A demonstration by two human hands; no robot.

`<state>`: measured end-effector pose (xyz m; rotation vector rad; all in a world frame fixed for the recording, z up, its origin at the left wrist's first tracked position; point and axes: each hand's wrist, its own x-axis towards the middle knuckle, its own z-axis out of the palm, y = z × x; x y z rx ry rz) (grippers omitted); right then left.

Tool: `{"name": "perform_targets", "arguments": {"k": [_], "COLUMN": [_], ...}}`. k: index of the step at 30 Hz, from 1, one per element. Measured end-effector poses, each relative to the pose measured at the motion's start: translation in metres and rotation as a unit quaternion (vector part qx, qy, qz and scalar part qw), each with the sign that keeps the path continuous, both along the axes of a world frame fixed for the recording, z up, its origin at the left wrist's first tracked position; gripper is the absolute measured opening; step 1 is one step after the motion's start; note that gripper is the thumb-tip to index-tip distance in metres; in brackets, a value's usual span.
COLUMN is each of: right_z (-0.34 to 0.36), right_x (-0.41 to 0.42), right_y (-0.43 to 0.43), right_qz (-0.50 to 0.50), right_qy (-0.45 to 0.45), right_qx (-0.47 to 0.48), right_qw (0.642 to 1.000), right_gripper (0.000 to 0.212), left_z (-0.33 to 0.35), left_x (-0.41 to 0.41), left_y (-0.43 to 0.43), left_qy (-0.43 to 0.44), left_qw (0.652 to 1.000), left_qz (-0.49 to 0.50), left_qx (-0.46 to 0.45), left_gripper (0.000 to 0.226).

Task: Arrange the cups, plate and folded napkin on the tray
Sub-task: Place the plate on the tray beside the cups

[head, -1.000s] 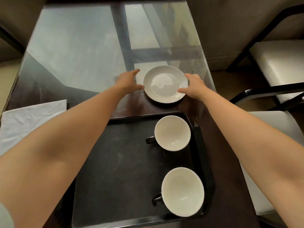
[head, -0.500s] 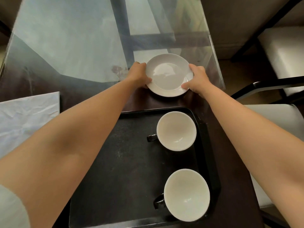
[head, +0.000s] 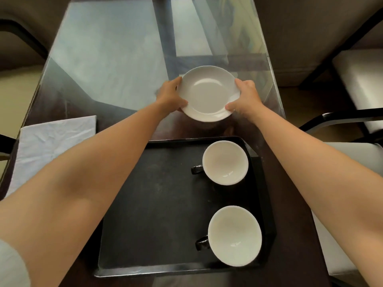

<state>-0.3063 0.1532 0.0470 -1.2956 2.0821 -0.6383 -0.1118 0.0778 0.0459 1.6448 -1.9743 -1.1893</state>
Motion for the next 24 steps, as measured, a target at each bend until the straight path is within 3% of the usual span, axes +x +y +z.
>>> {"name": "perform_targets", "arguments": {"k": [17, 24], "right_z": [0.071, 0.073], "right_x": [0.107, 0.154], "right_y": [0.054, 0.097], "right_qz": [0.180, 0.195], "right_qy": [0.023, 0.027], "right_qx": [-0.067, -0.042], "right_qw": [0.981, 0.979], "right_gripper": [0.061, 0.068], "left_z": [0.074, 0.082], "left_x": [0.132, 0.178], "left_y": [0.113, 0.162], "left_qy": [0.007, -0.004], "left_qw": [0.989, 0.989], "left_qz": [0.128, 0.134], "left_qx": [-0.068, -0.062], "left_gripper": [0.060, 0.071]}}
